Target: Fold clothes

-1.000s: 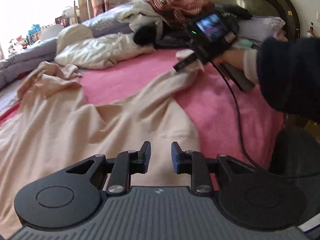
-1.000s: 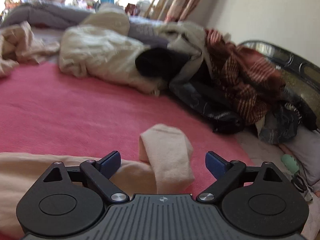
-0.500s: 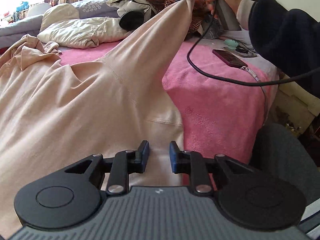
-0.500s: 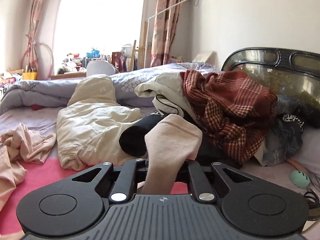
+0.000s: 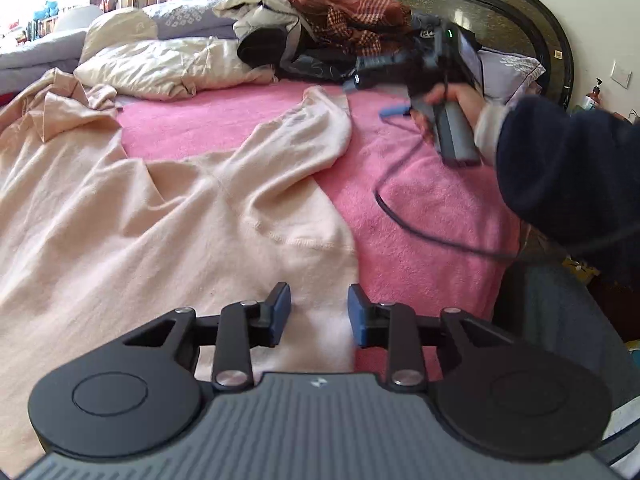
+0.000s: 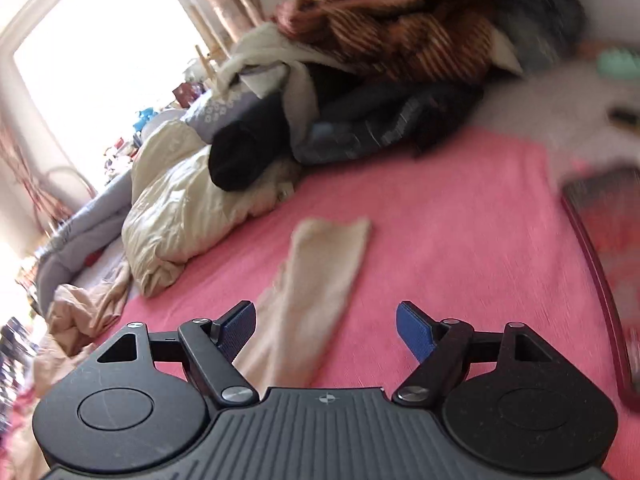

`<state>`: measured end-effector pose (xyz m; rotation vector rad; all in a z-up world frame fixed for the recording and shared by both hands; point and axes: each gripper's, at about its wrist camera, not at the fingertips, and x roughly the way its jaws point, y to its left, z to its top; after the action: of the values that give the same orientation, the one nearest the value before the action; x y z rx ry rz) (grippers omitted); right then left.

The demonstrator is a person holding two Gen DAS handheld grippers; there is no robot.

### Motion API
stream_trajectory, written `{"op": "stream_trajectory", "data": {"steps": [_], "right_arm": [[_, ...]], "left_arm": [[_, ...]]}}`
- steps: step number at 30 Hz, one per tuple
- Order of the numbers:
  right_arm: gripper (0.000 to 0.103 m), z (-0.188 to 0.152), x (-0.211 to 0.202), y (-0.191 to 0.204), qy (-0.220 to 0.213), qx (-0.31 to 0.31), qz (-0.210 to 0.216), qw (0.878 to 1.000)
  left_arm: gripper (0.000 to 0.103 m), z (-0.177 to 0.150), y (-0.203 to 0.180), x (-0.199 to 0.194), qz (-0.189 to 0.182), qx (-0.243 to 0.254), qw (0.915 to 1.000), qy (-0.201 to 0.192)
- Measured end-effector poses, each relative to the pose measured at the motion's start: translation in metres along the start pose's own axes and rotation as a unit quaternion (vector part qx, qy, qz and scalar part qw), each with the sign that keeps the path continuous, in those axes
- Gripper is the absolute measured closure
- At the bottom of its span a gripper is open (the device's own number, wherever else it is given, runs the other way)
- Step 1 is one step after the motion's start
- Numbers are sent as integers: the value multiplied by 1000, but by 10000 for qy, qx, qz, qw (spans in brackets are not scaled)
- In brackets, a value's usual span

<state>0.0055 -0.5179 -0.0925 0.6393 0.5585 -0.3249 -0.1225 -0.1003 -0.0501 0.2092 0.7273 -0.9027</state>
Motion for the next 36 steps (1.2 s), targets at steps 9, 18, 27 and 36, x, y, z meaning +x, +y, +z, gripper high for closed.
{"op": "stream_trajectory", "data": {"steps": [9, 18, 27, 36], "right_arm": [[18, 23, 54, 9, -533, 306, -537, 9967], [83, 39, 93, 16, -353, -151, -712, 9967], [95, 44, 53, 28, -744, -389, -108, 9964], [95, 78, -40, 92, -1212, -965, 743, 9851]], "left_arm": [[61, 8, -19, 29, 173, 486, 9983, 256], [60, 5, -1, 29, -170, -105, 9996, 222], [55, 5, -3, 30, -201, -99, 9996, 178], [55, 13, 17, -10, 105, -587, 9975, -382]]}}
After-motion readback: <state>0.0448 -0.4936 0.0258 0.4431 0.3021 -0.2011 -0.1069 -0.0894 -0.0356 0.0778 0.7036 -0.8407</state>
